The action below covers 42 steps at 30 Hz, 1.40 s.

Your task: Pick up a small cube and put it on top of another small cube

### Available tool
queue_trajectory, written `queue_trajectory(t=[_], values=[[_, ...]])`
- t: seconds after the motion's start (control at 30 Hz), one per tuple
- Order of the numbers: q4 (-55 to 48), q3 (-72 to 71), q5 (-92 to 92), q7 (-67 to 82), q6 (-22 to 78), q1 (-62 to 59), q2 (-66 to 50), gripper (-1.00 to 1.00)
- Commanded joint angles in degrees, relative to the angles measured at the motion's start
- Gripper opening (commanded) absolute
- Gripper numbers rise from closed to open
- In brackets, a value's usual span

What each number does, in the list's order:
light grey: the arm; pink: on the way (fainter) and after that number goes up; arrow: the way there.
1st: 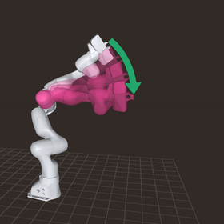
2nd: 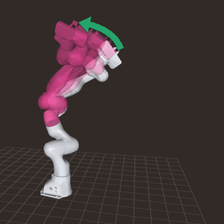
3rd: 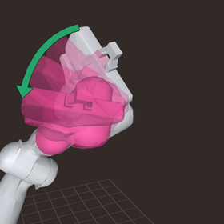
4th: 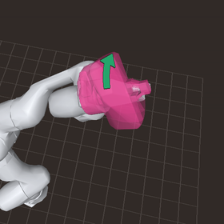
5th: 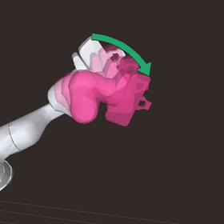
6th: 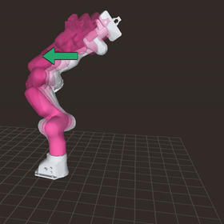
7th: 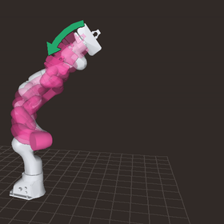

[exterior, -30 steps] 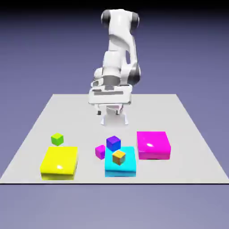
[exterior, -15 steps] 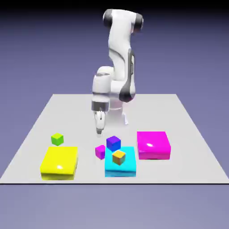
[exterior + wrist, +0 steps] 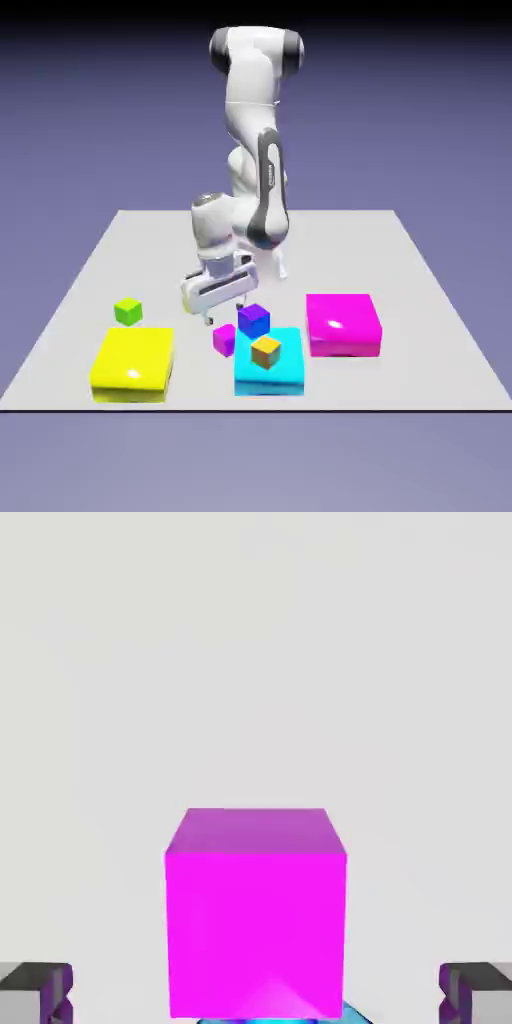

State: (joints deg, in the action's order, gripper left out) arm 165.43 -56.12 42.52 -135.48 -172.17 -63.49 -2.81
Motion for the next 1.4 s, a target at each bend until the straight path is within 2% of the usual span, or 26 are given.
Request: queue_trajectory(t=[0.0,0.33,0.37,0.9,1.37], values=[[-0.1,2.1,-1.9,-1.2,-1.4,1.7,-1.6,0.00],[-1.5,22.8,-20.4,-12.8,-15.3,18.0,-17.4,0.00],[-1.5,22.8,-20.4,-12.8,-15.3,18.0,-17.4,-1.00],[0.4,-6.2,5.6,3.5,4.2,-4.8,4.7,-1.00],[-11.2,22.8,-19.1,27.7,24.1,-25.5,6.3,-1.00]])
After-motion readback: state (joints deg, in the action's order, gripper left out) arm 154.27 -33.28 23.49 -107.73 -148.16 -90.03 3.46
